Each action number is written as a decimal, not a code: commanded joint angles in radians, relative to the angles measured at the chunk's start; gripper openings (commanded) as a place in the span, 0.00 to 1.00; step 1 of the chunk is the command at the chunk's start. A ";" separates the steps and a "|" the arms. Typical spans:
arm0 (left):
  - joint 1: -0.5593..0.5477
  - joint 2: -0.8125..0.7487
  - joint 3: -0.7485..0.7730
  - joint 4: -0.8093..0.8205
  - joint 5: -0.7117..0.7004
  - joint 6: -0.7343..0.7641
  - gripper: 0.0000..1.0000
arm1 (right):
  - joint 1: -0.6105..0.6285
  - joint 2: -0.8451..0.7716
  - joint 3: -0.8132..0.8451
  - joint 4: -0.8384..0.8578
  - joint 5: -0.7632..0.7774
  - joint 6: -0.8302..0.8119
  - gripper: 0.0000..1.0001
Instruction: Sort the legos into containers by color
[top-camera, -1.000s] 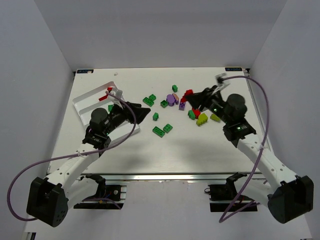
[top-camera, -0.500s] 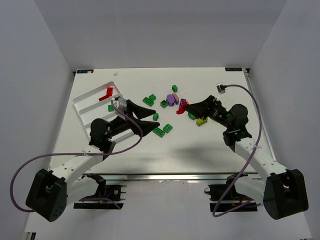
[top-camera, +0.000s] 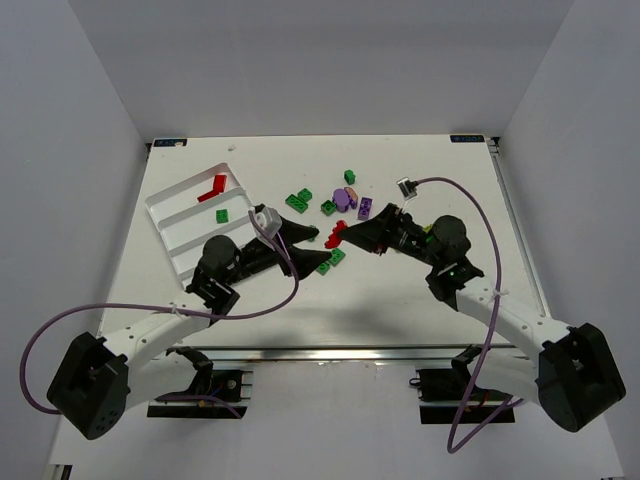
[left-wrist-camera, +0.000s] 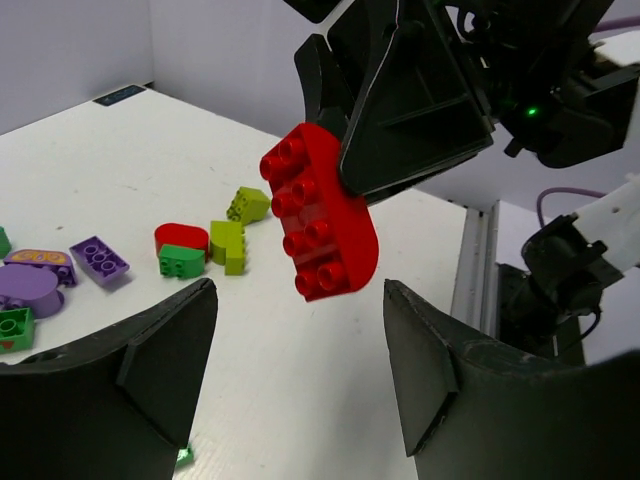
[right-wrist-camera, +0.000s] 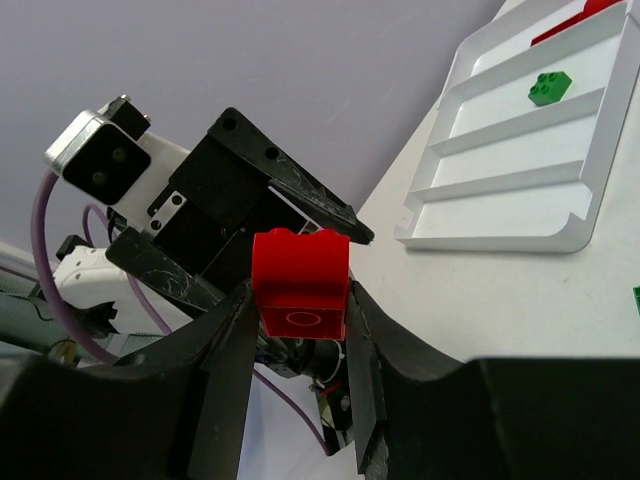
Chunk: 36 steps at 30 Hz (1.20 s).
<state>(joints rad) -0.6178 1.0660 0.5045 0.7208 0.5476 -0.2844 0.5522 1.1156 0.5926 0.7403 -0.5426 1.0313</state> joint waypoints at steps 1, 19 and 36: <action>-0.023 -0.006 0.037 -0.064 -0.080 0.086 0.76 | 0.031 0.015 0.038 0.018 0.041 -0.027 0.00; -0.161 0.000 0.071 -0.210 -0.374 0.241 0.55 | 0.123 0.043 0.000 0.065 0.161 -0.036 0.00; -0.188 0.023 0.132 -0.320 -0.534 0.340 0.50 | 0.135 0.070 -0.016 0.025 0.263 -0.094 0.00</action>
<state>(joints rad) -0.8085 1.0939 0.5949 0.4213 0.0910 0.0185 0.6796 1.1858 0.5903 0.7353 -0.3080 0.9649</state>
